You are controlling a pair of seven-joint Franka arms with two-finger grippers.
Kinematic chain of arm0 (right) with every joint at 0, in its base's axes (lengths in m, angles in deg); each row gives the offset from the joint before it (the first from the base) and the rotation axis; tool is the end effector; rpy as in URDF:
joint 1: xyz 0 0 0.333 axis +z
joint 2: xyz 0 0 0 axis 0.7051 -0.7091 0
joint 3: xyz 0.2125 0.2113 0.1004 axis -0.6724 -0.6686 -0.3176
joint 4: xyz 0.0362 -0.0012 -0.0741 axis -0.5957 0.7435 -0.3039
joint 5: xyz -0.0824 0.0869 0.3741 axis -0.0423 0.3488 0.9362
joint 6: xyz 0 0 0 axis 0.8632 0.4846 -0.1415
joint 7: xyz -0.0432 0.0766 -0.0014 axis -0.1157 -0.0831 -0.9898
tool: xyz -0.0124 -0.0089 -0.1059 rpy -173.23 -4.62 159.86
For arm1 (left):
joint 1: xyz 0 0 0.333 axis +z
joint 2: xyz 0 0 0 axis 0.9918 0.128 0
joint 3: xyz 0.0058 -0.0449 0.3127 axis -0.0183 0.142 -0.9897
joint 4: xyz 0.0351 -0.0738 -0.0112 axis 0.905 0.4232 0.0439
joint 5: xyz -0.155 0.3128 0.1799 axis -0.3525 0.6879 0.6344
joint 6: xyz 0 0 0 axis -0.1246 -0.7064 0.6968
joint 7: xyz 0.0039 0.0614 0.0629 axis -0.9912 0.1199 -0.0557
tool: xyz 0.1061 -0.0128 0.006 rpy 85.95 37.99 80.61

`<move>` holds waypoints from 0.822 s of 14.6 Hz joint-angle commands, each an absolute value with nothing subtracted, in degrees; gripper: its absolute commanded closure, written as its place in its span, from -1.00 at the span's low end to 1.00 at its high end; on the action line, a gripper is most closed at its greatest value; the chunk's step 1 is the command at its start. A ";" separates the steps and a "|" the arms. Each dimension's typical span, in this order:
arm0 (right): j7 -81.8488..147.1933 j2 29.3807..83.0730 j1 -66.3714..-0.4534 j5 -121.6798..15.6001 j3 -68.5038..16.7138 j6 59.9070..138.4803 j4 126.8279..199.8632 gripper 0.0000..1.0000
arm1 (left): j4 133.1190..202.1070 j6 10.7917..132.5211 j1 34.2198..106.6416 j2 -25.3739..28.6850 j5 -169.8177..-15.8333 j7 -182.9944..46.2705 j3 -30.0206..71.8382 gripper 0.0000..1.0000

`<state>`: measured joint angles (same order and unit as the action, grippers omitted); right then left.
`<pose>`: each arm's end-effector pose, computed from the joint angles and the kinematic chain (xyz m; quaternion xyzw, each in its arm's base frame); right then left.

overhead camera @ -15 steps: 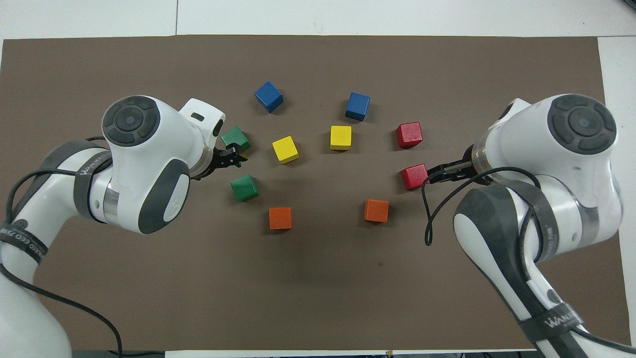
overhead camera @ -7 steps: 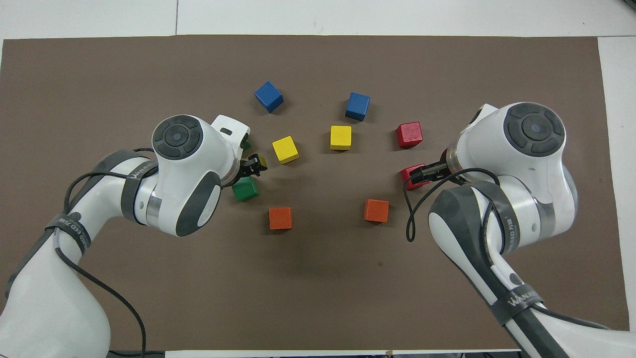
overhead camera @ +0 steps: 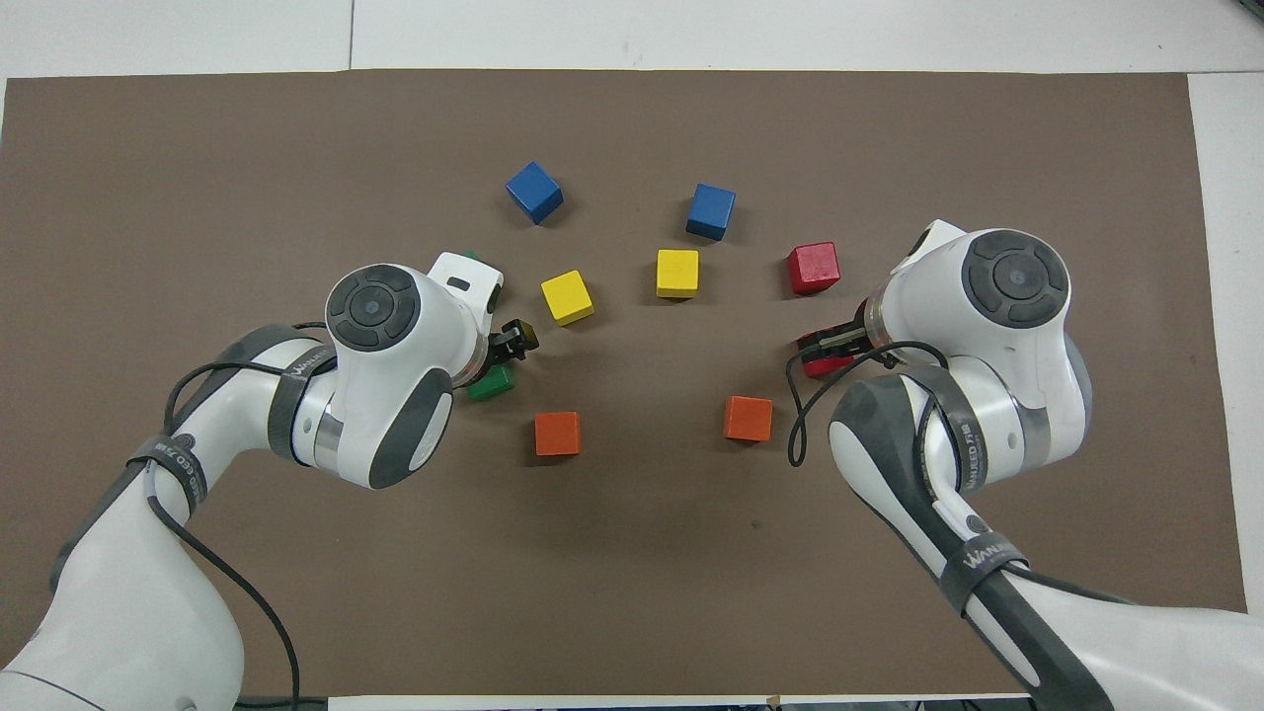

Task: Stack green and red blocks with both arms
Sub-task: 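Grasp green block with the left gripper while the right gripper grasps red block, then carry green block outward with the left gripper while the right gripper carries red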

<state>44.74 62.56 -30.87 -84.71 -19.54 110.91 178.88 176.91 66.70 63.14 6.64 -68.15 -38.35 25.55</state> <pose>0.5550 0.1462 0.3559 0.9949 0.1001 0.0098 0.0046 0.5209 -0.2656 0.3078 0.9862 0.1643 -0.0115 0.0171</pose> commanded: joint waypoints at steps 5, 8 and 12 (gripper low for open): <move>46.47 61.03 -29.46 -84.07 -19.40 114.83 179.65 -1.00 | 177.43 63.64 62.43 5.83 -68.13 -37.83 24.65 0.92; 47.78 60.15 -29.46 -83.98 -19.40 115.45 179.65 -1.00 | 174.01 56.61 65.93 4.78 -66.90 -44.93 24.21 1.00; 48.32 59.79 -29.54 -83.98 -19.40 115.54 179.74 -1.00 | 168.90 51.66 78.05 4.51 -66.90 -64.77 24.30 1.00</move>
